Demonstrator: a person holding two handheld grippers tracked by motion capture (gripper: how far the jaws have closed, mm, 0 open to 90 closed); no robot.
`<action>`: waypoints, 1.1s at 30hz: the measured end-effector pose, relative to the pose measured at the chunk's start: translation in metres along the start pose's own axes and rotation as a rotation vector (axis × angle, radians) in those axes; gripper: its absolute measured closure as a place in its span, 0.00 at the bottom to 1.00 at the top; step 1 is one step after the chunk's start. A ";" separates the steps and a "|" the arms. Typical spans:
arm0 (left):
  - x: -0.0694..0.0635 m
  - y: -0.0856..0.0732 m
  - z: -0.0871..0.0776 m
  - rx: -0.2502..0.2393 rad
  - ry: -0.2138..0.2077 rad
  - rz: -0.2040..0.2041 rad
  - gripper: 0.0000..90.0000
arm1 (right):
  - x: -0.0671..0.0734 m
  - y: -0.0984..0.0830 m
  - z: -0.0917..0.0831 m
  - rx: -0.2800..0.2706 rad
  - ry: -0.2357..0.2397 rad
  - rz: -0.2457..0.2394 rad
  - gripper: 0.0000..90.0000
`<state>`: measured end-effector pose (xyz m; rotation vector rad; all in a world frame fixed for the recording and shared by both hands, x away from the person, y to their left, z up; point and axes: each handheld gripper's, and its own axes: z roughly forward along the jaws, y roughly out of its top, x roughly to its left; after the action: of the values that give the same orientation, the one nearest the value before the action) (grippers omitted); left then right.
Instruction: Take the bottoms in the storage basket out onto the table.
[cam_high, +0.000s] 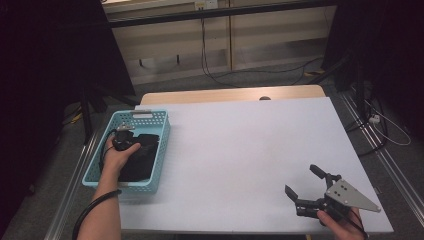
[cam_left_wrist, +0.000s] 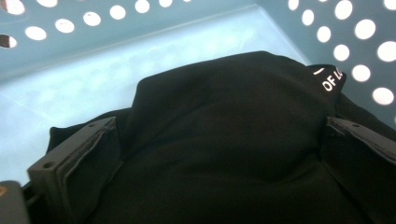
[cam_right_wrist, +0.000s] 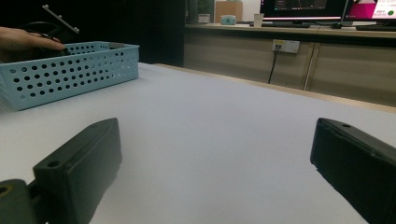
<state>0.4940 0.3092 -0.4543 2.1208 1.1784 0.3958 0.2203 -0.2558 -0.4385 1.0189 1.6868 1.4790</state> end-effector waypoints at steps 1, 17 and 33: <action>0.000 0.000 0.000 0.006 -0.003 0.006 0.00 | 0.000 0.000 0.000 -0.002 0.001 0.000 0.01; -0.010 -0.001 -0.002 0.052 0.003 0.015 0.09 | 0.002 0.001 0.000 -0.003 0.002 -0.009 0.01; -0.014 0.006 -0.015 0.096 -0.056 -0.071 0.70 | 0.003 0.001 0.002 0.000 0.008 -0.012 0.01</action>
<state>0.4817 0.3012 -0.4390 2.1501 1.2588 0.2505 0.2205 -0.2525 -0.4374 1.0030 1.6956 1.4768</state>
